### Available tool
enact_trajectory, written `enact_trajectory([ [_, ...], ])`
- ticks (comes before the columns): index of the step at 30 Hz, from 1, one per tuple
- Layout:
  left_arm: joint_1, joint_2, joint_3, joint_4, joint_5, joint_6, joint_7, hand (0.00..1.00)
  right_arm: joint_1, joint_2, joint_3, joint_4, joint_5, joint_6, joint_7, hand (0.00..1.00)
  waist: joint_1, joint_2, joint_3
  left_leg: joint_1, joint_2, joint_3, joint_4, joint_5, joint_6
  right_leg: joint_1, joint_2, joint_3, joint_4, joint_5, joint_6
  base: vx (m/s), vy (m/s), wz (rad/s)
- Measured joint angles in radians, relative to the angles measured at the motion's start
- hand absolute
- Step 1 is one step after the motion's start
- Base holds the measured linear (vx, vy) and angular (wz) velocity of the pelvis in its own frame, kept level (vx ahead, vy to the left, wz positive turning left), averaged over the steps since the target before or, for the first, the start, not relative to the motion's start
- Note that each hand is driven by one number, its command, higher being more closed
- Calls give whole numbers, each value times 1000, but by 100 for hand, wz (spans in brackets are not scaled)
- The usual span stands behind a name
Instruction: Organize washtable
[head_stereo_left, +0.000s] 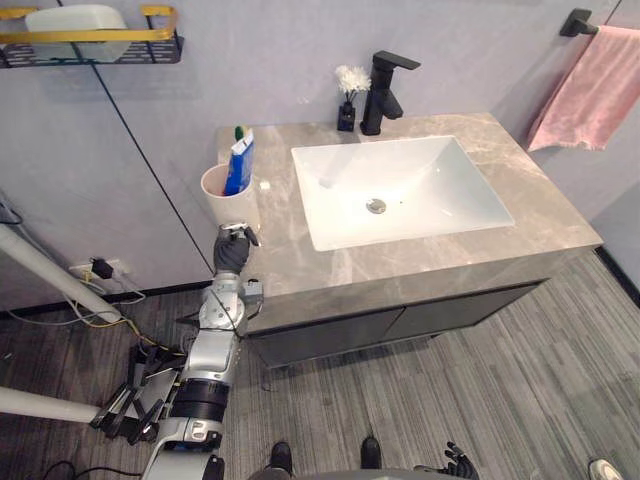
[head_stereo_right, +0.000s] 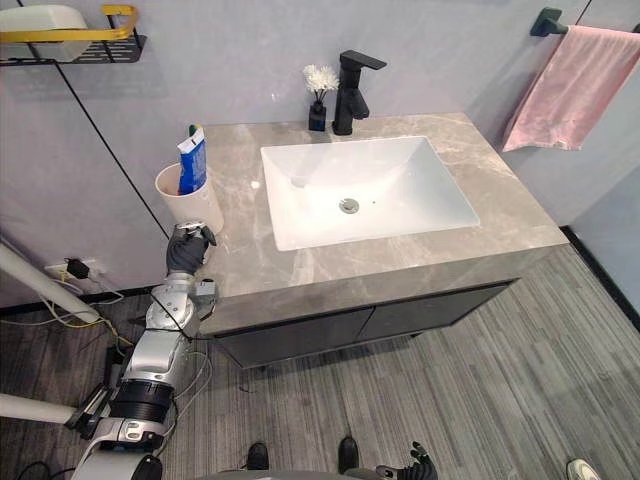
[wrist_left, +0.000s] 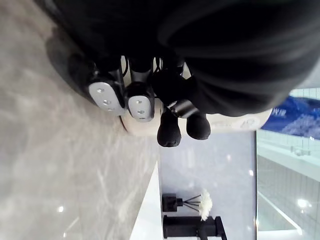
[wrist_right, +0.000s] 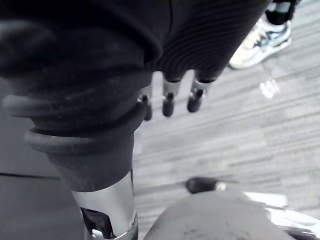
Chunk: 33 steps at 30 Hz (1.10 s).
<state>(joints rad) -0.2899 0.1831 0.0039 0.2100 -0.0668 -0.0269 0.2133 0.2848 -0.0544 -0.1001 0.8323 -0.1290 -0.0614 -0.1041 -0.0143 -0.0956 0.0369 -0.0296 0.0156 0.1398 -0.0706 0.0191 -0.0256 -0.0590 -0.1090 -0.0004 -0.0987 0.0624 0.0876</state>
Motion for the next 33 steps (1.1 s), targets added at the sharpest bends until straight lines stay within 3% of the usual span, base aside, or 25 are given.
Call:
enact_trajectory([
  [6,-45,-1,-13,29,-1,-2,-16,100,-1,0,0,-6,0,-1,-1,0,-25,3,3,-10,2,4,1,-1,-2,-12,2,5,1,2,-1,0,0,-2],
  [19,-82,0,-12,38,3,-6,6,100,-1,0,-1,-24,0,-7,-2,0,-26,9,36,-10,3,19,17,-15,-7,-14,2,21,1,5,-1,-11,-2,-3],
  [27,35,-1,-9,-85,-1,-13,-29,100,-1,0,-1,-24,1,-7,-2,0,-20,12,37,-10,3,14,17,-15,-5,-10,2,12,1,5,-1,-1,-1,1],
  [33,113,0,32,-128,-10,-27,-60,100,-2,-6,1,-23,0,-6,2,0,12,24,37,-10,2,2,18,-15,-5,-3,1,0,1,4,-2,-6,-3,6],
])
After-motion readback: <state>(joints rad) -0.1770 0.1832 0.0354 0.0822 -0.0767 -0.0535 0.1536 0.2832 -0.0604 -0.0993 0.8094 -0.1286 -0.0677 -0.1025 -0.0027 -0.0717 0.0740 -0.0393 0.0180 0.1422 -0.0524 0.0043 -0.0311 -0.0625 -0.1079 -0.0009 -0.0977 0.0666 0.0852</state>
